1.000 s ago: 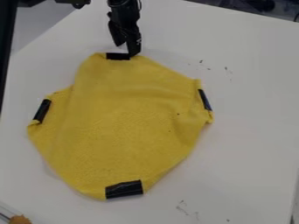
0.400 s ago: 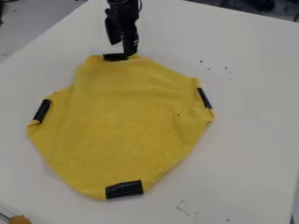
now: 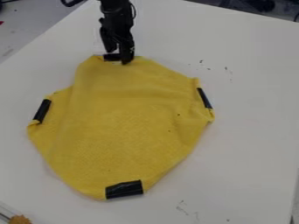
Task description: Fold the cloth from right to left
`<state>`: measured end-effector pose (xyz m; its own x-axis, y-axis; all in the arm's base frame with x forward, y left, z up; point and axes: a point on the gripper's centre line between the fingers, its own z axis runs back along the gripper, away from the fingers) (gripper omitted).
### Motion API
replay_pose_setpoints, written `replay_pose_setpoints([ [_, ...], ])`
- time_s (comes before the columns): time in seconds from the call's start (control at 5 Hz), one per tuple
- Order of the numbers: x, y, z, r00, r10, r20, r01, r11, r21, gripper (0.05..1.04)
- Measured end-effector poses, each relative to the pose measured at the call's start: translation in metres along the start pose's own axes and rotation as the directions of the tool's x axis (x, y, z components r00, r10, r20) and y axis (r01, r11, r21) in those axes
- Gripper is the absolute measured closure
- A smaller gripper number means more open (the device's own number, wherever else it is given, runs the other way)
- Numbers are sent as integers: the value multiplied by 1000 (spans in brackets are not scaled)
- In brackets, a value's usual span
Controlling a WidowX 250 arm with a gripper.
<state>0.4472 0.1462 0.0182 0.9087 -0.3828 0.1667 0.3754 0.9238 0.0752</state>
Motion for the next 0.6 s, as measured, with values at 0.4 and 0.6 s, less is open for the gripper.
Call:
replay_pose_setpoints([
  [0.4,9,4,5,999,-32,16,32,999,-20,423],
  [0.6,7,4,4,1000,-31,5,31,999,-18,723],
])
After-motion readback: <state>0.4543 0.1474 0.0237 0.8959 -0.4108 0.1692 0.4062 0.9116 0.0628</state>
